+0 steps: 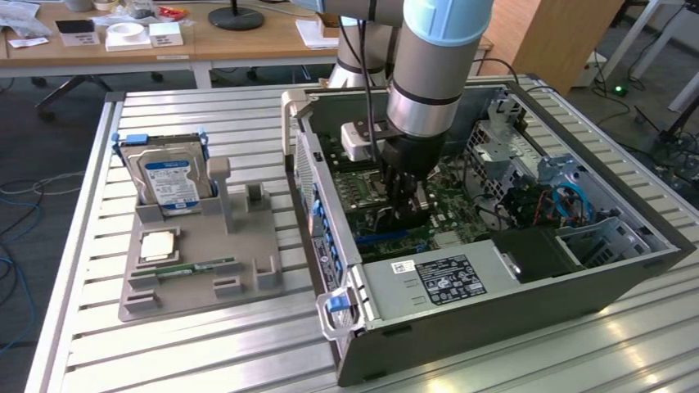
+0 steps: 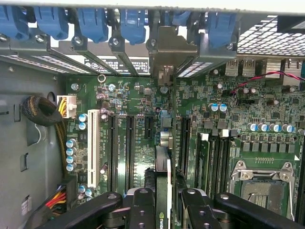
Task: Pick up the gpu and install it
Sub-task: 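Insert the gpu into the slot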
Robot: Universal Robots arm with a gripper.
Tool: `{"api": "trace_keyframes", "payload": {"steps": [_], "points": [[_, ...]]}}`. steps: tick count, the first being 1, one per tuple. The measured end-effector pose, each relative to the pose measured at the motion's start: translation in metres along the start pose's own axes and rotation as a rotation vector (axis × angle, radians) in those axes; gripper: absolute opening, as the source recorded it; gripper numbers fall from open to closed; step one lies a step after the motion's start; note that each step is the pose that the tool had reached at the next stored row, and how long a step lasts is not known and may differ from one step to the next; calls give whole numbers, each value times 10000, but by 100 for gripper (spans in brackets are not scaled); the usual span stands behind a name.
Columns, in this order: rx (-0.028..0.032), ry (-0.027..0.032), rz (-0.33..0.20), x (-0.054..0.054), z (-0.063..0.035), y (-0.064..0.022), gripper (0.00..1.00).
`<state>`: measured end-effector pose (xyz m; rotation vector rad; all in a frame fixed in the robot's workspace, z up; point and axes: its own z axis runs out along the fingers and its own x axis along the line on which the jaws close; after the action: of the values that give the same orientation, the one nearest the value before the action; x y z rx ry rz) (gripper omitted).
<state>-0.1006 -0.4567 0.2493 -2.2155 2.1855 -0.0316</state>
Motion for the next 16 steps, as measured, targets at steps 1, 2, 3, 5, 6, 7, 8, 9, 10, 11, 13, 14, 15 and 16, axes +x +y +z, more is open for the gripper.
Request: {"api": "trace_keyframes", "payload": {"steps": [1,2,3,5,6,7,8,9,10,11,13,14,15,16], "points": [[0,1,0,0,0,0,26],[-1,1,0,0,0,0,26],[-1,2,0,0,0,0,26],[0,2,0,0,0,0,26],[-1,2,-1,0,0,0,26],[0,2,0,0,0,0,26],[0,2,0,0,0,0,26],[0,2,0,0,0,0,26],[-1,2,0,0,0,0,26],[0,2,0,0,0,0,26],[0,-1,0,0,6,0,26],[0,0,0,0,10,0,26],[-1,3,0,0,11,1,26],[-1,3,0,0,11,1,26]]}}
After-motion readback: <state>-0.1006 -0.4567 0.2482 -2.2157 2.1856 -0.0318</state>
